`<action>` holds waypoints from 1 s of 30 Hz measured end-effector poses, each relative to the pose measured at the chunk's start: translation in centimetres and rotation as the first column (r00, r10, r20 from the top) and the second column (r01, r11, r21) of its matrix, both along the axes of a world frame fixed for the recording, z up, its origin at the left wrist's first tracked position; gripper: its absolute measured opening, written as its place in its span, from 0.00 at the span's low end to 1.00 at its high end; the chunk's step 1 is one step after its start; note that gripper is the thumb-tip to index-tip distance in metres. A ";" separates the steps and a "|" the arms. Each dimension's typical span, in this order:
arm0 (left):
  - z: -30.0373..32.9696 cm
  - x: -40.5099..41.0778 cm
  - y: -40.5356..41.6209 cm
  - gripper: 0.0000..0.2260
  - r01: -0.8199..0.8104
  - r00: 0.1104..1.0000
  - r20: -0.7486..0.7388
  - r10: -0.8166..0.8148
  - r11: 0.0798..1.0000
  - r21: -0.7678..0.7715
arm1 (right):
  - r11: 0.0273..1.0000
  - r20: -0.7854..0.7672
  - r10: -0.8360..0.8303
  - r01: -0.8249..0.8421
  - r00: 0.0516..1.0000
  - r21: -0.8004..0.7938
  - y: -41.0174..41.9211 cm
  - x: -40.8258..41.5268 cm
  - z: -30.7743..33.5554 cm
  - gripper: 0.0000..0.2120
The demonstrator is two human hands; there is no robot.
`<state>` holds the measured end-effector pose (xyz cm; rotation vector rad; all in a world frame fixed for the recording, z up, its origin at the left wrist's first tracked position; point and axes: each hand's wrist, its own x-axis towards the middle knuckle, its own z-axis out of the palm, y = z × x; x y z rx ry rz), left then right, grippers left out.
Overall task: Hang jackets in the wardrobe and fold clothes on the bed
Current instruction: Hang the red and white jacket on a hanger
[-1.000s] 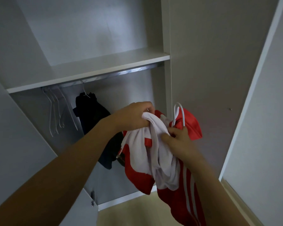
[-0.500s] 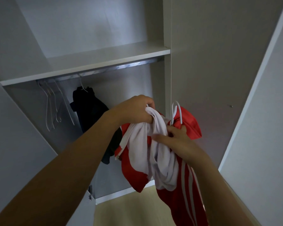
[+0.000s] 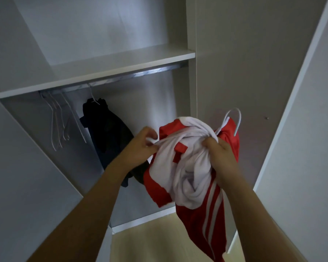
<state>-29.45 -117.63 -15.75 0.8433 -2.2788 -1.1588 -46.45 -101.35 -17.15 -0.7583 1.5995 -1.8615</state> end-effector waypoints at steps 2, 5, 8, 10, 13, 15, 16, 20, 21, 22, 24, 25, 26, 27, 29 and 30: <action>-3.5 0.2 0.5 0.01 -0.140 0.981 -0.117 0.155 0.982 0.126 | 1.000 0.060 -0.004 0.004 0.998 0.000 -0.2 -0.1 -0.2 0.14; -5.9 0.0 0.9 0.03 -0.199 0.966 -0.123 0.226 0.959 0.200 | 1.000 0.178 -0.004 0.003 0.984 0.003 -0.3 0.2 -0.3 0.12; -6.9 -0.3 1.0 0.11 -0.012 0.998 -0.056 0.028 0.960 0.279 | 1.000 0.252 0.008 -0.009 0.968 0.002 -0.3 0.3 -0.2 0.12; -7.0 -1.0 1.4 0.13 -0.025 1.000 -0.007 0.028 0.967 0.255 | 1.000 0.255 0.003 -0.006 0.967 0.010 -0.4 0.3 -0.3 0.13; -7.0 -2.2 2.0 0.05 -0.138 0.990 0.062 0.127 0.965 0.223 | 0.999 0.269 -0.024 0.013 0.963 0.041 -0.3 0.5 -0.8 0.12; -7.0 -2.4 2.2 0.04 -0.244 0.961 -0.040 0.275 0.904 0.352 | 0.999 0.306 -0.042 0.029 0.951 0.045 -0.1 0.4 -0.9 0.10; -6.9 -2.3 2.2 0.07 -0.271 0.914 -0.137 0.383 0.824 0.497 | 0.998 0.325 -0.052 0.040 0.944 0.042 0.1 0.3 -1.0 0.10; -4.9 -1.7 2.1 0.06 -0.006 0.653 -0.426 0.627 0.567 0.824 | 0.996 0.349 -0.089 0.085 0.933 0.027 0.5 -0.1 -1.5 0.09; -4.2 -1.7 2.2 0.04 0.081 0.626 -0.478 0.617 0.558 0.826 | 0.996 0.350 -0.090 0.084 0.932 0.031 0.5 0.0 -1.7 0.10; -3.5 -1.6 2.4 0.06 0.114 0.634 -0.510 0.582 0.582 0.805 | 0.996 0.352 -0.088 0.079 0.932 0.040 0.5 0.1 -1.9 0.11; -2.2 -1.7 3.1 0.06 0.048 0.784 -0.465 0.412 0.705 0.708 | 0.997 0.344 -0.077 0.063 0.936 0.050 0.4 0.6 -2.1 0.14; -1.6 -2.0 3.7 0.06 0.007 0.883 -0.364 0.298 0.765 0.643 | 0.997 0.329 -0.075 0.061 0.941 0.054 0.4 0.8 -2.1 0.15; -1.2 -2.3 4.2 0.08 -0.030 0.951 -0.236 0.201 0.817 0.576 | 0.997 0.317 -0.075 0.061 0.945 0.054 0.3 1.0 -2.2 0.16; -0.8 -2.7 4.7 0.10 -0.066 0.979 -0.129 0.155 0.850 0.522 | 0.996 0.307 -0.077 0.063 0.949 0.056 0.3 1.3 -2.3 0.17; -0.7 -3.5 5.1 0.09 -0.084 0.983 -0.114 0.147 0.899 0.430 | 0.996 0.295 -0.076 0.060 0.952 0.065 0.3 1.8 -2.5 0.20; -0.8 -3.9 5.0 0.08 -0.083 0.977 -0.148 0.155 0.911 0.405 | 0.996 0.291 -0.076 0.056 0.954 0.076 0.4 2.0 -2.6 0.21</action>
